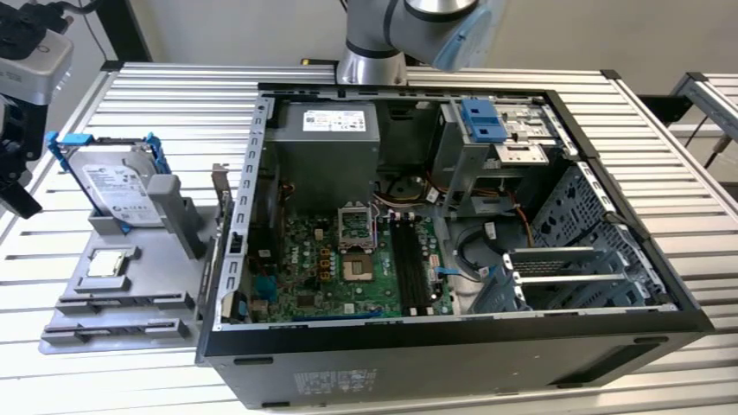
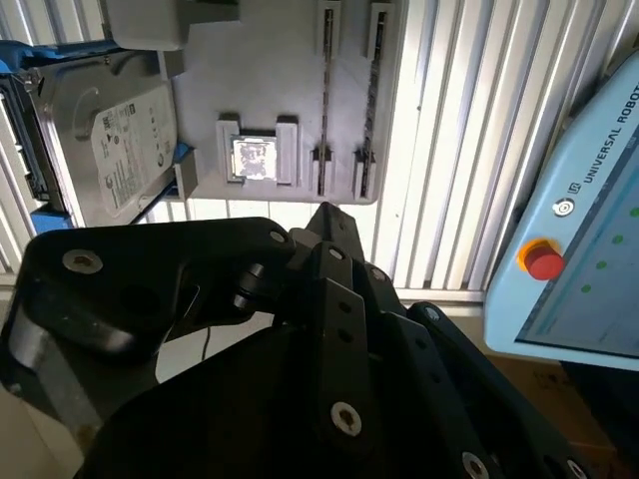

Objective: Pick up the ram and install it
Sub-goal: 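Pick up the ram and move it above insertion slot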

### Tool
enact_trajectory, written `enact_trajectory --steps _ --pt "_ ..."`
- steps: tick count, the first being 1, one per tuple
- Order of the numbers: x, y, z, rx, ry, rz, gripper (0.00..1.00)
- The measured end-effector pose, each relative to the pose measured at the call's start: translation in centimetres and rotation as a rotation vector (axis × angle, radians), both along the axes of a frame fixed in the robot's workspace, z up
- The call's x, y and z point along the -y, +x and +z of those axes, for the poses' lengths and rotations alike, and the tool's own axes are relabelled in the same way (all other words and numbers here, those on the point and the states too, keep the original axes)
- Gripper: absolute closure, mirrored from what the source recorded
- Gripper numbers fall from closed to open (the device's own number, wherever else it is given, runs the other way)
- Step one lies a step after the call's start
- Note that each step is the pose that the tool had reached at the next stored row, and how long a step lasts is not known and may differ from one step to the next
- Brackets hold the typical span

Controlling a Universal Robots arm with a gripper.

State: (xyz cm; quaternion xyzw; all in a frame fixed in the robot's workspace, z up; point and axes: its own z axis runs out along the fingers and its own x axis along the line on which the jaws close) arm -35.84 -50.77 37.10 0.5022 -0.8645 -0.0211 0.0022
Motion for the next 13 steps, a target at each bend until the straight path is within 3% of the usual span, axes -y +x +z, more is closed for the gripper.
enact_trajectory --steps 9,13 --pt "0.00 0.00 0.01 0.0000 -0.0003 0.010 1.00" --pt "0.00 -0.01 0.00 0.0001 -0.0013 0.070 1.00"
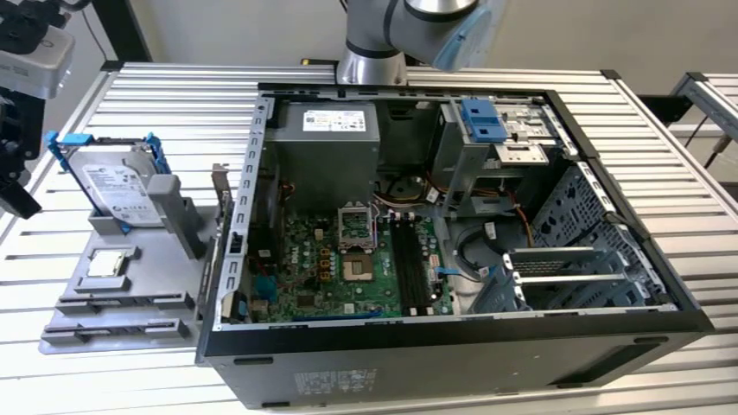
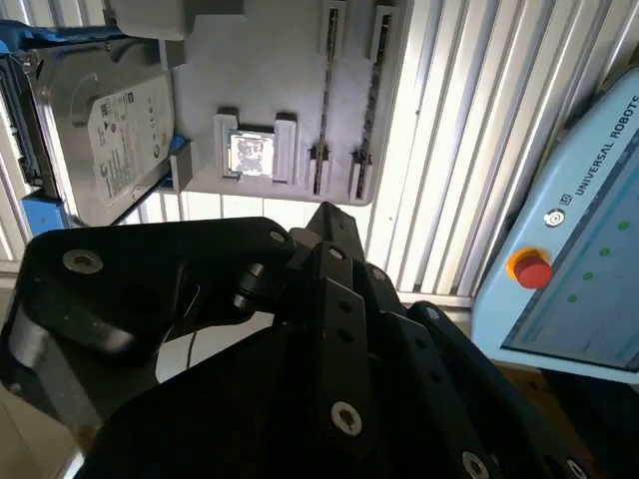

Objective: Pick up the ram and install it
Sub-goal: 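Pick up the ram and move it above insertion slot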

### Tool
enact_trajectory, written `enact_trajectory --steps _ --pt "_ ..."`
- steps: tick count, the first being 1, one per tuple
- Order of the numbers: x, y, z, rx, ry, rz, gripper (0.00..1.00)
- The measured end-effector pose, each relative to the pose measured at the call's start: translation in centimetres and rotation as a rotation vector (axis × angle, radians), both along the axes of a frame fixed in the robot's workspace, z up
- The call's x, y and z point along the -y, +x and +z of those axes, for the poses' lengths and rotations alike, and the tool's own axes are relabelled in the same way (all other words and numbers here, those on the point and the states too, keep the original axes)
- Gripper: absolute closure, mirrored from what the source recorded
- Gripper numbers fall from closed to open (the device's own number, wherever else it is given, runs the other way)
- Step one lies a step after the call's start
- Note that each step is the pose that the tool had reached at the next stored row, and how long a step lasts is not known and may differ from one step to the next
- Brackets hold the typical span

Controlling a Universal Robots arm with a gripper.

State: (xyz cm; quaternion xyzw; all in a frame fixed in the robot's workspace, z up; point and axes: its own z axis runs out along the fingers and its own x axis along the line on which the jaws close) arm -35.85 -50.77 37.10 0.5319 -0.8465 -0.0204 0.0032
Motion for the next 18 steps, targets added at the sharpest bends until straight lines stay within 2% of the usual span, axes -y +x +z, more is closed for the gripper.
enact_trajectory --steps 18 --pt "0.00 0.00 0.01 0.0012 -0.0011 0.313 1.00"
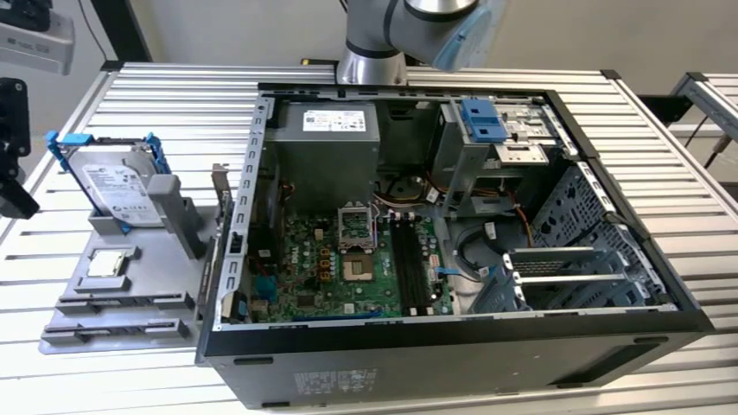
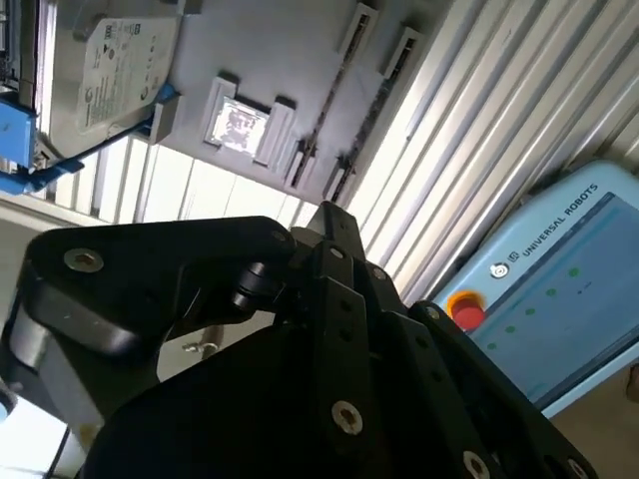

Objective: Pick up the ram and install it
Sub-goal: 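Pick up the ram and move it above insertion slot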

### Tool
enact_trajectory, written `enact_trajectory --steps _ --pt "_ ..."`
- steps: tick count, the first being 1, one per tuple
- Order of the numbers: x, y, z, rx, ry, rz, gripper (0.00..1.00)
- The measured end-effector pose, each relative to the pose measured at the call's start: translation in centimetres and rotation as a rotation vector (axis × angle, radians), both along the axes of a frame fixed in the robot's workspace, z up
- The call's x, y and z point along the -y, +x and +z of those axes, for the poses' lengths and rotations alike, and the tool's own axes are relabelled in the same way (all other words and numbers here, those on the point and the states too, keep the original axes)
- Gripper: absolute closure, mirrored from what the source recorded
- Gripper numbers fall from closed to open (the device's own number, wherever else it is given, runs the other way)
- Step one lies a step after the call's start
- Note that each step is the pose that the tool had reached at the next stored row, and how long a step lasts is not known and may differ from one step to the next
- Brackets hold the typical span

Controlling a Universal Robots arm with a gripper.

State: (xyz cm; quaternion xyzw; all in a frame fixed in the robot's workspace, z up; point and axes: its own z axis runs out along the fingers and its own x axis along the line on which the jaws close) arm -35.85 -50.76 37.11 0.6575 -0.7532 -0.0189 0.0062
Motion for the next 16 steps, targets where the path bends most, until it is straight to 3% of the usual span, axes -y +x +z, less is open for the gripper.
enact_trajectory --steps 2,11,12,16 --pt "0.00 0.00 0.01 0.0041 0.0000 0.033 1.00" --pt "0.00 0.01 0.00 0.0498 0.0090 0.142 1.00" --pt "0.00 0.01 0.00 0.0527 0.0090 0.147 1.00" --pt "0.01 0.00 0.00 0.0534 0.0095 0.148 1.00"
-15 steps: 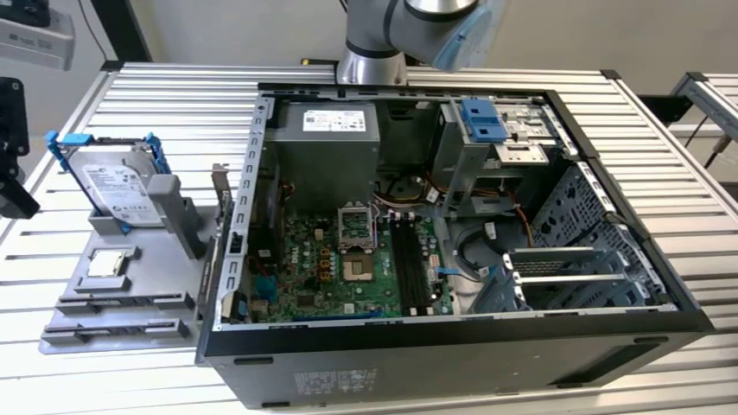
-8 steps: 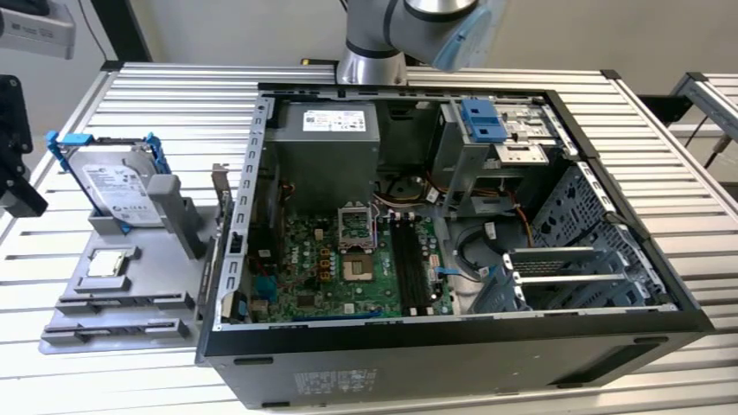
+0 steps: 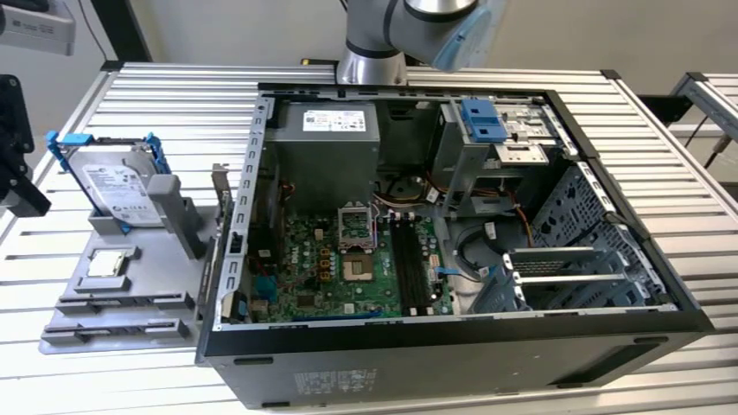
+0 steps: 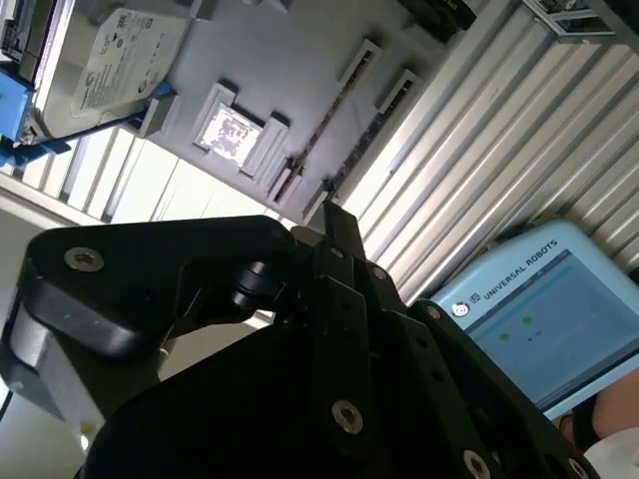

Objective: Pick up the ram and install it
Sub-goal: 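Pick up the ram and move it above insertion slot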

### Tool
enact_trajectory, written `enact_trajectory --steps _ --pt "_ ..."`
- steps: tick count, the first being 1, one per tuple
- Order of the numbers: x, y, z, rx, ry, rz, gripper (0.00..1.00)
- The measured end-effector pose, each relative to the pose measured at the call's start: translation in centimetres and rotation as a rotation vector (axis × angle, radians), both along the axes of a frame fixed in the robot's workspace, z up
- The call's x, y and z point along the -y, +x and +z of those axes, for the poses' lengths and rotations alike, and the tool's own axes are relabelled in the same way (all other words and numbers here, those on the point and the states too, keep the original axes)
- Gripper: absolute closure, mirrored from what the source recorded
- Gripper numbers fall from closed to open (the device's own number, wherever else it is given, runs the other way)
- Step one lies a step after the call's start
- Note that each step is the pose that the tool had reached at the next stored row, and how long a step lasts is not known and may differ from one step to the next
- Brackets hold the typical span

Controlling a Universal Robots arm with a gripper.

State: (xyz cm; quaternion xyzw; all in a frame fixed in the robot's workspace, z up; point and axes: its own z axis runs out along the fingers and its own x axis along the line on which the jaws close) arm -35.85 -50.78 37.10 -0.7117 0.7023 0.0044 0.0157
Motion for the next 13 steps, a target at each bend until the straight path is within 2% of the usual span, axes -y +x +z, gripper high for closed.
enact_trajectory --steps 2,3,13 --pt "0.01 0.00 0.00 0.0001 0.0000 0.000 1.00" --pt "0.02 0.00 0.00 0.0001 0.0001 0.000 0.00" --pt "0.06 0.00 -0.02 -0.0007 0.0001 0.000 0.00"
